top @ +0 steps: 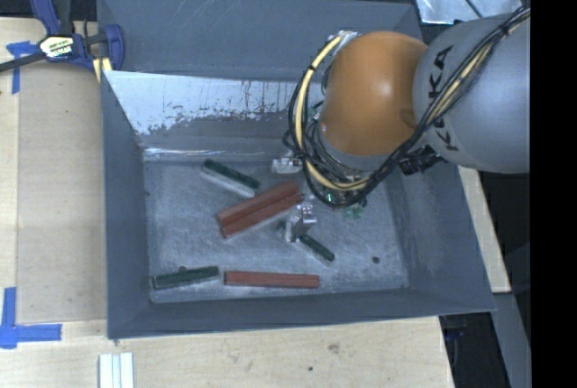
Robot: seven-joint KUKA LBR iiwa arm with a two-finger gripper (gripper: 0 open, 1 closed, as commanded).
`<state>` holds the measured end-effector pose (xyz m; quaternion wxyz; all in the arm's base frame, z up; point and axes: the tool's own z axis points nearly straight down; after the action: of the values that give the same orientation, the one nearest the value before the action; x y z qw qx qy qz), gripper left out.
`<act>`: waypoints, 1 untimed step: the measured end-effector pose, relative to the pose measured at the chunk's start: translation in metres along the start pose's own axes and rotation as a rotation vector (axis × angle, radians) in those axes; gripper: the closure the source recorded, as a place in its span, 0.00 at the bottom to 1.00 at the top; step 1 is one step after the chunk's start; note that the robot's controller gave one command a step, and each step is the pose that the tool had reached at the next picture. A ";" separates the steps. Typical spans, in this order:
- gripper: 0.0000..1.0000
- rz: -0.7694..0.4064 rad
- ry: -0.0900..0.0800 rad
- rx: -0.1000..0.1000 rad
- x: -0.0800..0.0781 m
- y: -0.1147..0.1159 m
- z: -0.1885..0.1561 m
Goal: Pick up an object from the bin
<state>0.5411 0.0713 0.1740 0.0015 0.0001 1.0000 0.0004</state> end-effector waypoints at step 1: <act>0.00 -0.050 -0.008 0.000 0.005 0.006 0.034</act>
Offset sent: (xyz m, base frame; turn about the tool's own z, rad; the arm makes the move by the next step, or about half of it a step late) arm 0.0155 0.0109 -0.1040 -0.1920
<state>0.5357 0.0775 0.1402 0.0053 -0.0250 0.9997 0.0002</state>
